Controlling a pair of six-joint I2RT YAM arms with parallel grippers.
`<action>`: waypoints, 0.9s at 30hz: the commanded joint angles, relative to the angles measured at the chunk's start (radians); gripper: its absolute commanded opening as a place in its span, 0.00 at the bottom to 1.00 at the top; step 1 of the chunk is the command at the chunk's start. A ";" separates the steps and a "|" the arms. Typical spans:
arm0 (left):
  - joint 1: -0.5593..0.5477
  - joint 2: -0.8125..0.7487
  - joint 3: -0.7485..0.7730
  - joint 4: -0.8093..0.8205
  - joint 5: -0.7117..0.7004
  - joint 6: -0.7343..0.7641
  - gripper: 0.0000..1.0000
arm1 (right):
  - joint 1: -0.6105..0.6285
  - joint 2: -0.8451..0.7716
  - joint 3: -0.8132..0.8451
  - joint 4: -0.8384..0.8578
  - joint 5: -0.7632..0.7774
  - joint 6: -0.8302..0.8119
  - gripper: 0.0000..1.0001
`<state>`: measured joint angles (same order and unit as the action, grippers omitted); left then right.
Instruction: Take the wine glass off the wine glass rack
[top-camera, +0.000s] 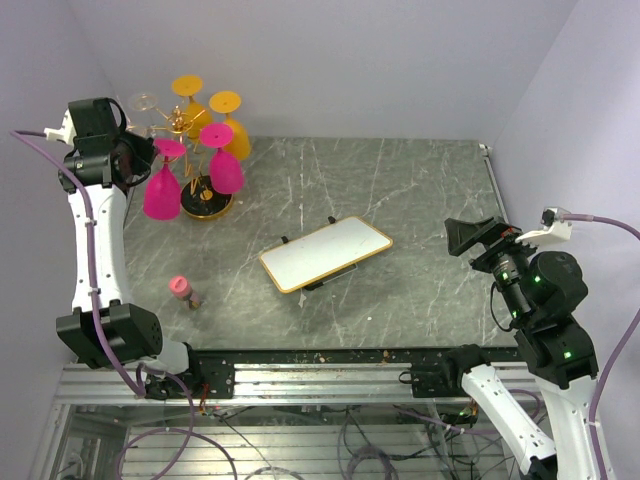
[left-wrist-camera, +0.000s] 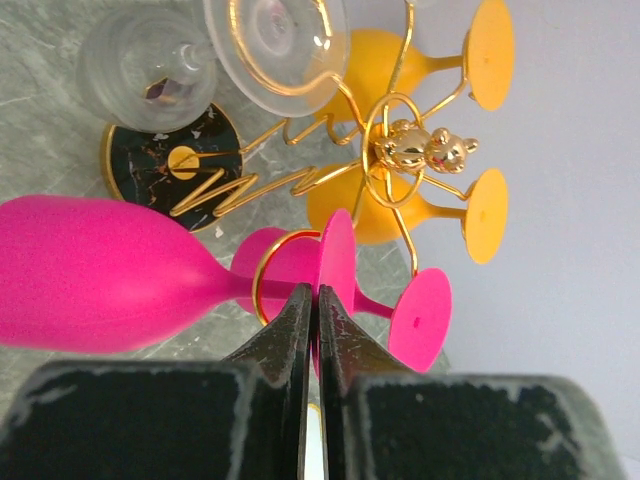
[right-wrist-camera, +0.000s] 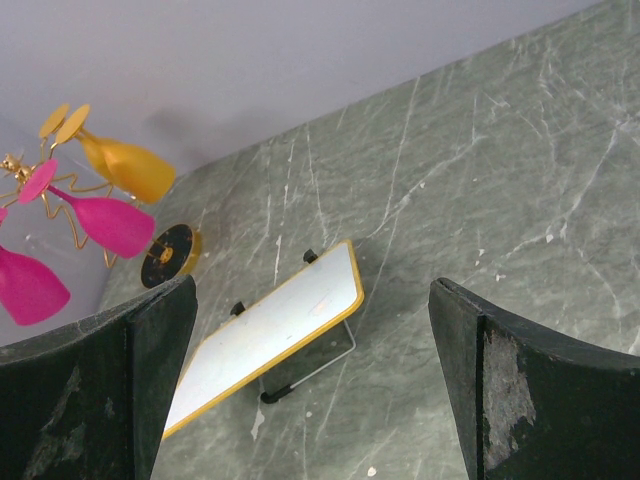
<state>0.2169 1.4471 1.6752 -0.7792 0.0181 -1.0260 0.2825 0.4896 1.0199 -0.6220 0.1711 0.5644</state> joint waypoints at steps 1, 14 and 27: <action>0.015 0.025 0.024 0.032 0.070 -0.018 0.07 | -0.004 -0.005 -0.001 0.004 0.016 0.004 1.00; 0.029 0.036 0.000 0.141 0.096 -0.156 0.07 | -0.005 -0.011 0.005 -0.006 0.024 0.008 1.00; 0.056 0.059 0.035 0.106 0.042 -0.223 0.07 | -0.005 -0.008 0.009 -0.009 0.027 0.025 1.00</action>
<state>0.2520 1.5116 1.6737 -0.6846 0.0868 -1.2194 0.2825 0.4896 1.0199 -0.6296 0.1810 0.5755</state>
